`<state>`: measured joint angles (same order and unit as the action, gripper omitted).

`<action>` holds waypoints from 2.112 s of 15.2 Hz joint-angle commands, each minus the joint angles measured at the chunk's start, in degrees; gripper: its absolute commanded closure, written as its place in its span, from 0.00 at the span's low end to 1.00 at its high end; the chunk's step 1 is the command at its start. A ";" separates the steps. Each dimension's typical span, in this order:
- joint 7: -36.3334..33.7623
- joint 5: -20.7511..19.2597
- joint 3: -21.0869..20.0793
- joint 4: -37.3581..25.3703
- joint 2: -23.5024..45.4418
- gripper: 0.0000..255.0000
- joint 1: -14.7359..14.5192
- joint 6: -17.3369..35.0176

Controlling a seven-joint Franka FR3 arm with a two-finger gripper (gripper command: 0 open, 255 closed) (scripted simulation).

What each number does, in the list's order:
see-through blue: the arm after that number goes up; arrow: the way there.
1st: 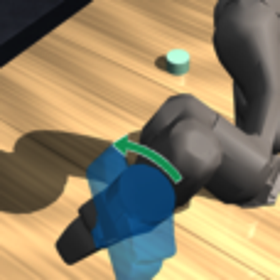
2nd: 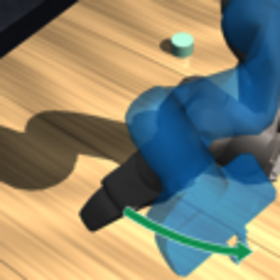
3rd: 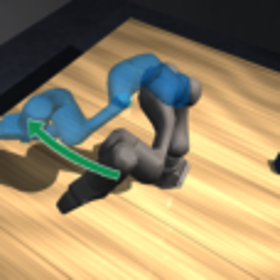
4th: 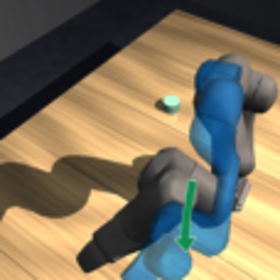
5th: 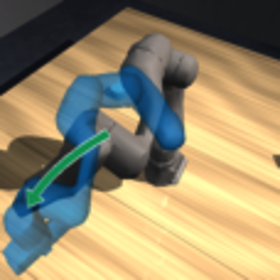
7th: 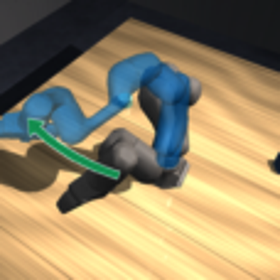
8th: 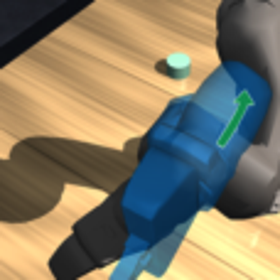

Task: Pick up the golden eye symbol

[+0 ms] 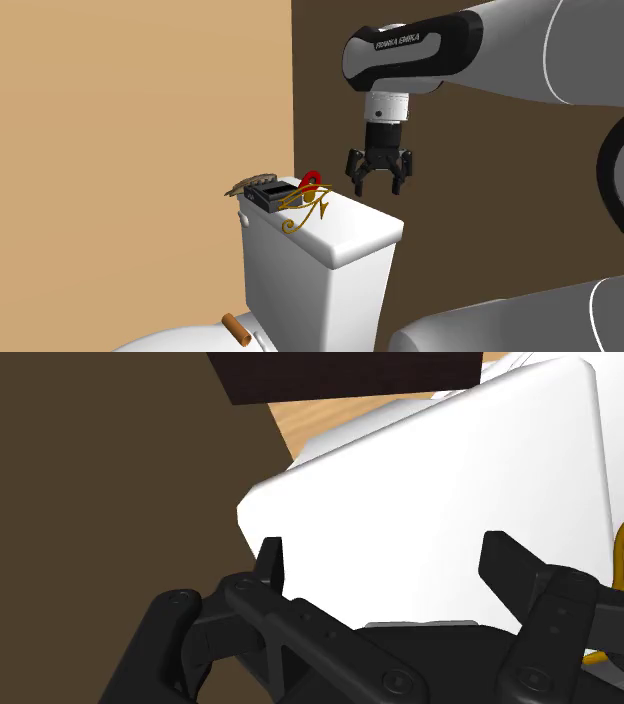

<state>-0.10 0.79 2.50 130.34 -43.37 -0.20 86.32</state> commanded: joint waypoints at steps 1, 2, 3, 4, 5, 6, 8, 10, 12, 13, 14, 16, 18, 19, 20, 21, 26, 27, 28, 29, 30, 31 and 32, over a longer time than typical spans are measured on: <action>0.00 0.00 0.00 0.00 0.00 0.00 0.00 0.00; -5.64 1.39 -2.08 0.14 -0.80 0.00 1.08 -0.59; -11.21 2.91 -4.28 0.09 -1.40 0.00 2.32 -1.14; -16.82 4.44 -6.49 -0.14 -1.80 0.00 3.54 -1.62; -22.45 5.98 -8.69 -0.56 -2.00 0.00 4.75 -2.05; -28.09 7.49 -10.90 -1.17 -1.98 0.00 5.99 -2.41; -39.36 10.42 -15.35 -2.93 -1.37 0.00 8.63 -2.96; -50.63 13.08 -19.79 -5.38 -0.01 0.00 11.55 -3.28; -61.91 15.27 -24.18 -8.46 2.05 0.00 14.69 -3.41; -67.53 16.19 -26.40 -10.21 3.30 0.00 16.42 -3.43; -73.16 16.96 -28.60 -12.09 4.71 0.00 18.19 -3.41; -75.14 17.37 -29.55 -11.86 4.95 0.00 18.84 -2.73; -74.92 17.65 -29.77 -9.94 4.39 0.00 18.66 -1.36; -74.82 17.80 -29.88 -9.00 4.13 0.00 18.58 -0.67; -74.72 17.95 -30.00 -8.07 3.87 0.00 18.49 0.01; -74.62 18.10 -30.13 -7.15 3.63 0.00 18.40 0.70; -74.47 18.34 -30.34 -5.72 3.28 1.00 18.27 1.78; -74.48 18.35 -30.34 -5.73 3.28 1.00 18.27 1.78; -74.48 18.35 -30.35 -5.72 3.28 1.00 18.27 1.79; -74.48 18.35 -30.35 -5.72 3.28 1.00 18.27 1.79; -74.48 18.35 -30.35 -5.71 3.27 1.00 18.27 1.79; -74.47 18.35 -30.34 -5.70 3.25 1.00 18.26 1.78; -74.48 18.36 -30.34 -5.69 3.24 1.00 18.26 1.78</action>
<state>-74.58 19.15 -27.84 124.63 -40.14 18.05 88.10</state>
